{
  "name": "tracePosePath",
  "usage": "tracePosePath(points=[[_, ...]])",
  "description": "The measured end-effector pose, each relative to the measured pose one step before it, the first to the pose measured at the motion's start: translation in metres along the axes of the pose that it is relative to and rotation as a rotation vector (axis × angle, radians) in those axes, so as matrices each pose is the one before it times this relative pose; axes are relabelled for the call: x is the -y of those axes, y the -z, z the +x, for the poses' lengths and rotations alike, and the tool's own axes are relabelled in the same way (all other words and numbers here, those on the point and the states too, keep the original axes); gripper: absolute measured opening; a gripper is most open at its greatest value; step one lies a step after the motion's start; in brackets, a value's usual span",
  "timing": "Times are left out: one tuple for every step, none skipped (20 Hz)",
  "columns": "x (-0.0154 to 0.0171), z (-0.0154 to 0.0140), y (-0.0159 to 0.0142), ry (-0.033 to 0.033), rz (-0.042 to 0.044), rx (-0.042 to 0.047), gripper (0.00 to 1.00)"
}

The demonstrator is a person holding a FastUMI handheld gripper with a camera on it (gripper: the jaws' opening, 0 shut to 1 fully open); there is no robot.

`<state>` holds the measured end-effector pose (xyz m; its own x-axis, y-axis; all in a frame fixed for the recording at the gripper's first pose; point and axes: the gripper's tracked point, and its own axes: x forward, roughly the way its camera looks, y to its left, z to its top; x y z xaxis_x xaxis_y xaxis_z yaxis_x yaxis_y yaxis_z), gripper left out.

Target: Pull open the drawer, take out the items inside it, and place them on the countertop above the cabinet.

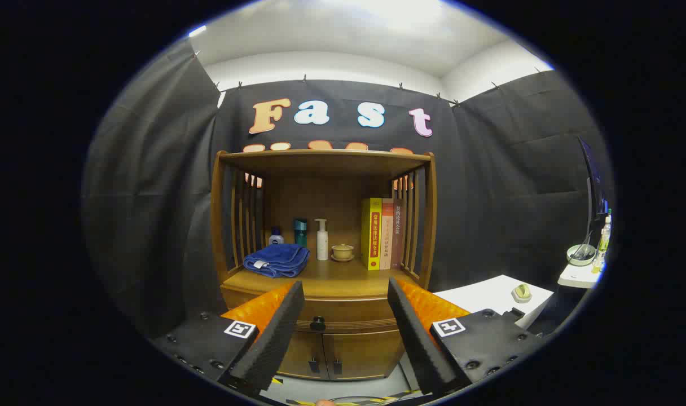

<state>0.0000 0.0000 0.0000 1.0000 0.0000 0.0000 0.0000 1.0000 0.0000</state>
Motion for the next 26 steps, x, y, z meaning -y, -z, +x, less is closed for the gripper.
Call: tracePosePath(points=[[-0.00001, -0.00010, -0.00070, 0.00245, -0.00626, 0.00211, 0.98], [0.00024, 0.00116, 0.00110, 0.00338, -0.00381, -0.00316, 0.98], [-0.00076, 0.00051, 0.00147, -0.00115, 0.00202, -0.00429, 0.98], [-0.00239, 0.00107, 0.00013, -0.00358, 0.00430, -0.00047, 0.98], [-0.00152, 0.00090, -0.00075, -0.00253, 0.00437, 0.00159, 0.98], [-0.00098, 0.00111, 0.00006, -0.00217, 0.00327, 0.00066, 0.98], [-0.00061, 0.00089, 0.00040, -0.00051, 0.00053, -0.00057, 0.98], [-0.00042, 0.00136, 0.00066, -0.00090, -0.00133, -0.00156, 0.98], [-0.00173, 0.00066, 0.00051, -0.00225, -0.00048, 0.00021, 0.98], [-0.00175, -0.00027, -0.00078, -0.00231, 0.00095, 0.00171, 0.98], [-0.00152, 0.00043, -0.00058, -0.00314, 0.00271, 0.00248, 0.98], [-0.00191, 0.00018, 0.00002, -0.00374, 0.00435, 0.00137, 0.98], [-0.00201, 0.00056, 0.00124, -0.00150, 0.00433, -0.00018, 0.98], [-0.00062, -0.00032, 0.00044, -0.00179, 0.00252, -0.00023, 0.98], [-0.00010, -0.00010, 0.00113, -0.00103, 0.00129, -0.00116, 0.98], [-0.00023, 0.00074, 0.00150, 0.00024, 0.00015, -0.00195, 0.98], [-0.00012, 0.00151, 0.00163, 0.00072, -0.00025, -0.00286, 0.98], [0.00019, 0.00053, 0.00019, 0.00054, 0.00061, -0.00084, 0.98], [-0.00041, 0.00053, 0.00024, -0.00003, 0.00181, 0.00156, 0.98], [0.00030, -0.00022, -0.00055, 0.00139, 0.00189, 0.00114, 0.98], [-0.00031, 0.00093, 0.00120, 0.00071, 0.00176, 0.00087, 0.98], [-0.00101, 0.00023, 0.00157, -0.00045, 0.00093, -0.00154, 0.98], [-0.00053, 0.00155, 0.00271, -0.00102, -0.00078, -0.00339, 0.98], [0.00017, 0.00185, 0.00282, -0.00171, -0.00139, -0.00212, 0.98], [-0.00059, 0.00261, 0.00237, 0.00024, -0.00234, 0.00159, 0.98], [0.00127, 0.00266, 0.00211, 0.00435, -0.00326, 0.00106, 0.98]])
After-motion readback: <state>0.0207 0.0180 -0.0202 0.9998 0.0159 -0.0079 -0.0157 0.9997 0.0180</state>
